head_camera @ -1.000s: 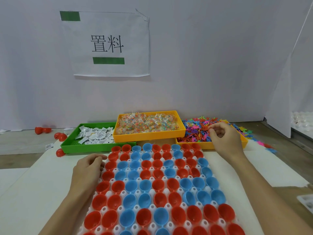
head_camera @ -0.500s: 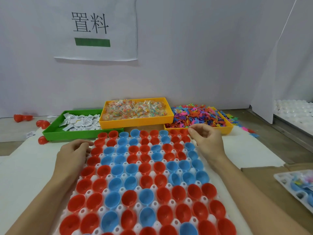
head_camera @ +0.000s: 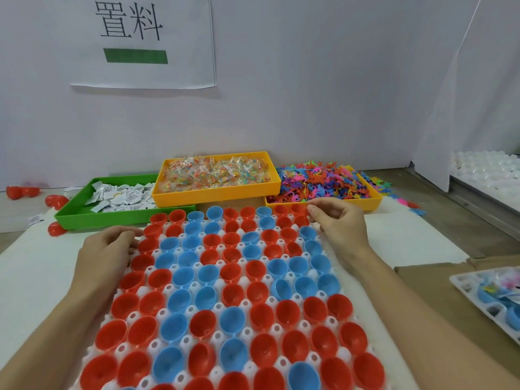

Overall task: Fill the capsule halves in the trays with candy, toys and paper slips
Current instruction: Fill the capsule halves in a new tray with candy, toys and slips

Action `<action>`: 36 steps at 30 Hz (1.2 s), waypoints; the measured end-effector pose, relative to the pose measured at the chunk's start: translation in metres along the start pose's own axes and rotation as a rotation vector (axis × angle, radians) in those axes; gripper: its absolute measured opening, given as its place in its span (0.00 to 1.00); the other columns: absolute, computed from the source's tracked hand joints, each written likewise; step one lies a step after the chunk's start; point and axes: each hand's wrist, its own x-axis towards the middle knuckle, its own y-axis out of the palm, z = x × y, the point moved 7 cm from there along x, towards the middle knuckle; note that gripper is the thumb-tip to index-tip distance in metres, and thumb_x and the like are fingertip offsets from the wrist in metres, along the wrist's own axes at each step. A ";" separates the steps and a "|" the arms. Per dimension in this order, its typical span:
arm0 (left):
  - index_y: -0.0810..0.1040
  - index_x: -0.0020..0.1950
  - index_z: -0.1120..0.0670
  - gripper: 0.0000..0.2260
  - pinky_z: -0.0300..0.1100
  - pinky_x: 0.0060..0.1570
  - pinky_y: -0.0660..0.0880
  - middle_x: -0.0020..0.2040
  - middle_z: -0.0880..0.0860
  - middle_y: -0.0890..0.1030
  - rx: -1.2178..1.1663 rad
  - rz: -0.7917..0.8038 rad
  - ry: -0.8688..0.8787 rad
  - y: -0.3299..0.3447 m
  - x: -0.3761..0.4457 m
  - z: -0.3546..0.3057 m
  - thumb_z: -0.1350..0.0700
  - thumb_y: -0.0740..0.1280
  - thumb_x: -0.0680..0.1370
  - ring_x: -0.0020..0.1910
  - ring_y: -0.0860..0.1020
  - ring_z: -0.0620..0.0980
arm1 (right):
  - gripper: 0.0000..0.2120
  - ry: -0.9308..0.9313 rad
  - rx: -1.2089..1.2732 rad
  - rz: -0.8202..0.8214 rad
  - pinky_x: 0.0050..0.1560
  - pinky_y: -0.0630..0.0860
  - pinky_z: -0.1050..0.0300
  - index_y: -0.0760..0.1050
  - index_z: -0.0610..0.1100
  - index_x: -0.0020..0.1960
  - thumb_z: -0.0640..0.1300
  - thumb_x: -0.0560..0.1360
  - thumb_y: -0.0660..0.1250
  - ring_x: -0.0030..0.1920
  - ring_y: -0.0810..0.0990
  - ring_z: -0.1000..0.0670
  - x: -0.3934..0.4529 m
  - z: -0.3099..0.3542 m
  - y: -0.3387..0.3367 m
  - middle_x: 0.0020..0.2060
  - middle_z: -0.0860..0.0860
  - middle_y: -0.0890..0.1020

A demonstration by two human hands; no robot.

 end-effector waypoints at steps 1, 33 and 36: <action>0.82 0.43 0.49 0.13 0.39 0.31 0.72 0.42 0.51 0.82 -0.002 -0.001 -0.001 0.000 0.000 0.000 0.59 0.60 0.80 0.36 0.78 0.47 | 0.09 0.010 0.011 -0.002 0.43 0.82 0.56 0.84 0.51 0.45 0.37 0.75 0.73 0.43 0.86 0.51 0.000 -0.001 0.000 0.40 0.51 0.87; 0.82 0.47 0.51 0.12 0.40 0.32 0.73 0.44 0.53 0.83 -0.039 0.003 -0.039 0.000 -0.004 0.000 0.58 0.59 0.81 0.38 0.80 0.49 | 0.08 -0.081 -0.034 -0.108 0.45 0.82 0.62 0.83 0.51 0.47 0.38 0.75 0.73 0.43 0.86 0.54 0.011 0.014 -0.012 0.41 0.53 0.87; 0.82 0.46 0.50 0.12 0.40 0.32 0.73 0.44 0.53 0.83 -0.036 -0.002 -0.035 -0.001 -0.003 -0.001 0.58 0.59 0.80 0.38 0.79 0.48 | 0.09 -0.155 -0.119 -0.090 0.44 0.80 0.67 0.83 0.55 0.46 0.39 0.75 0.73 0.43 0.84 0.58 0.019 0.023 -0.008 0.41 0.58 0.85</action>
